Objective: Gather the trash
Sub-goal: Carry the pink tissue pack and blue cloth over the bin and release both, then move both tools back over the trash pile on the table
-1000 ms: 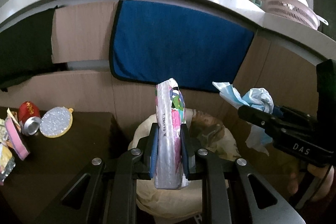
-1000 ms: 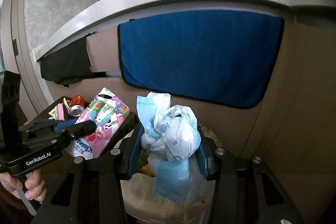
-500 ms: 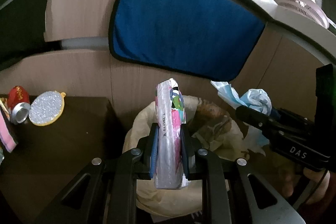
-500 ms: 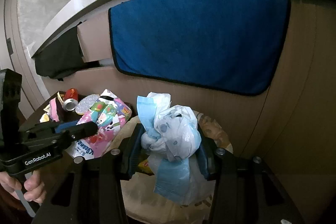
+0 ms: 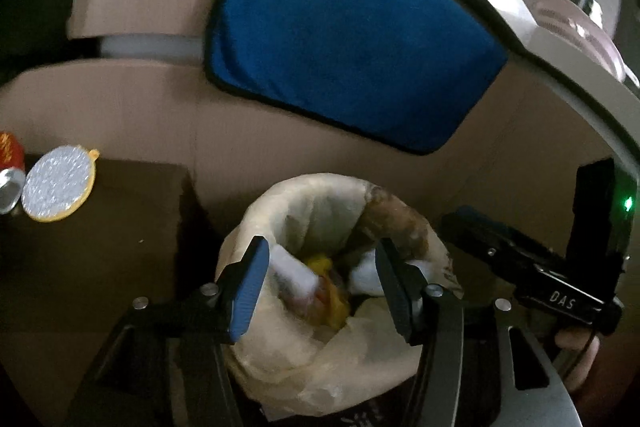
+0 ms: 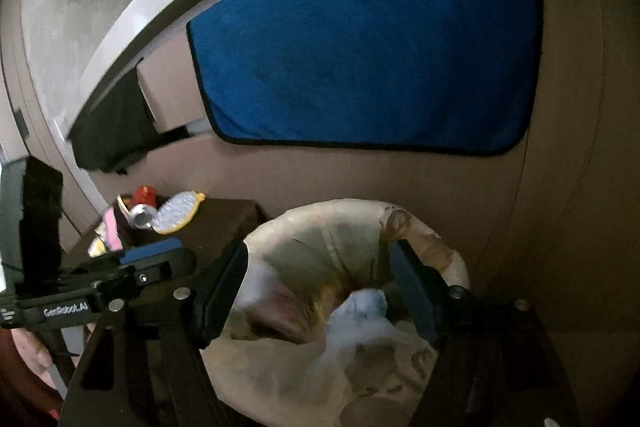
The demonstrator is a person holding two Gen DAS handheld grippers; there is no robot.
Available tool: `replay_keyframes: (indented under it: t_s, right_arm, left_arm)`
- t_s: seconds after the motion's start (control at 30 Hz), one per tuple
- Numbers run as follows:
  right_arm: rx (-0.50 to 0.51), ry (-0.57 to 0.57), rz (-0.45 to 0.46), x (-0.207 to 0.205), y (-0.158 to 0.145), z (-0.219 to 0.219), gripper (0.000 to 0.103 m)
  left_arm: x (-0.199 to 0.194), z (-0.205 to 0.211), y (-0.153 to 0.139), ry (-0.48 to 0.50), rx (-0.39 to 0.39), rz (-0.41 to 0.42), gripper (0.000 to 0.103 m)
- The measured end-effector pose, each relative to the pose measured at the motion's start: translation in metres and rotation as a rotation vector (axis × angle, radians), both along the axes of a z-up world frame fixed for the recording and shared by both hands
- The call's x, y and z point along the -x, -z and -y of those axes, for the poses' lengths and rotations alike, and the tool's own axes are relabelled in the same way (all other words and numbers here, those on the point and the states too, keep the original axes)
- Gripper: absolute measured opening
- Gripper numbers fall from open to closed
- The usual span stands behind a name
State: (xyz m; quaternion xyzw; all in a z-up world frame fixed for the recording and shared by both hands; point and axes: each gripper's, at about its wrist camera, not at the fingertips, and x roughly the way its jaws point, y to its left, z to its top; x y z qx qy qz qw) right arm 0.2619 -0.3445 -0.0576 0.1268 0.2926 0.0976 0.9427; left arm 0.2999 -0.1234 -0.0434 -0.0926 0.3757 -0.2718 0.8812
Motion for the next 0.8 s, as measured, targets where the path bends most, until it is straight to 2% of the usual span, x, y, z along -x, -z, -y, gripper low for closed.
replay_keyframes:
  t_s: [0.17,0.3,0.47,0.6,0.8]
  right_arm:
    - [-0.029,-0.02,-0.027,-0.004,0.006,-0.004,0.071]
    - [0.029,-0.025,-0.057,-0.008,0.009,-0.018,0.07]
    - [0.08,-0.037,-0.036,-0.008,0.005,-0.041,0.066]
    - [0.135,-0.051,-0.002,-0.009,-0.003,-0.066,0.063]
    - [0.139,-0.052,0.016,-0.019,-0.012,-0.105,0.063]
  left_arm:
    - [-0.002,-0.023,0.007,-0.065,-0.017,-0.032,0.056]
    - [0.004,-0.044,0.013,-0.106,-0.055,-0.029,0.056]
    - [0.013,-0.086,0.016,-0.178,-0.085,-0.014,0.056]
    - [0.023,-0.134,0.012,-0.267,-0.111,0.024,0.056]
    - [0.033,-0.226,0.006,-0.447,-0.117,0.051,0.056]
